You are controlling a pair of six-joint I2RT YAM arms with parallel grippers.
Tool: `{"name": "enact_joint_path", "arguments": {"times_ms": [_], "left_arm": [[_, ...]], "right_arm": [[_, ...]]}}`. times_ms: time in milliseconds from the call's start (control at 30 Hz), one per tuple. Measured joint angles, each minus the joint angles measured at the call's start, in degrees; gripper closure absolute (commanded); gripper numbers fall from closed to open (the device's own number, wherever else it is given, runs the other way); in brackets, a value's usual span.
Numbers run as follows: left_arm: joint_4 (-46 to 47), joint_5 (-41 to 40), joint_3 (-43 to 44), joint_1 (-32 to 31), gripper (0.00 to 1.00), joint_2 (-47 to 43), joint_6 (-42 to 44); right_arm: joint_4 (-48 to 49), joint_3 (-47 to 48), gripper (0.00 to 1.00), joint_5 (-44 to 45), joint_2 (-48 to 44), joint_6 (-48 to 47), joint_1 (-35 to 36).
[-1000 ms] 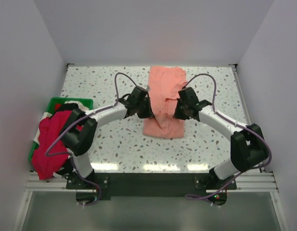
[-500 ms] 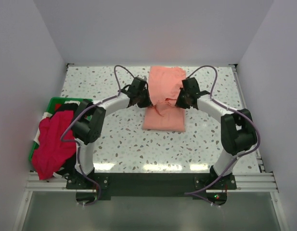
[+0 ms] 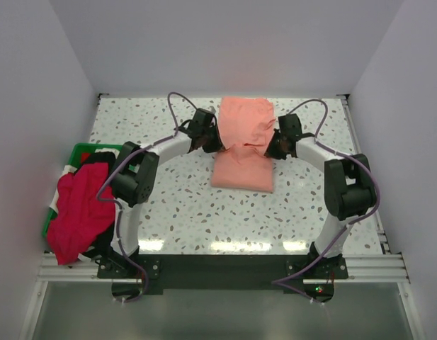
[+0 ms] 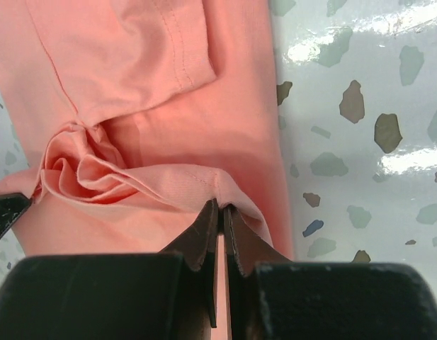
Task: Fold and stack the t-shirts
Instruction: Fold the tshirt
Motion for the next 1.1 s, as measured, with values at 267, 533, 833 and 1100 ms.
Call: {"name": "enact_joint_path", "arguments": {"times_ms": [267,533,833,1100], "left_arm": [[0.11,0.42,1.73,0.59,1.00,1.05,0.07],[0.61,1.73,1.79,2.38,0.50,1.70,2.75],[2.56,2.91,-1.05,4.72,0.65,-2.86,4.20],[5.07,3.43,-1.77,0.76,0.98,-5.73,4.15]], "right_arm": [[0.87,0.90,1.00,-1.88,2.67,0.13,-1.38],[0.61,2.25,0.68,-4.20,3.37,0.61,-4.13],[-0.09,3.26,0.42,-3.98,-0.61,-0.20,-5.42],[-1.70,6.34,0.51,1.42,-3.04,-3.41,6.34]]}}
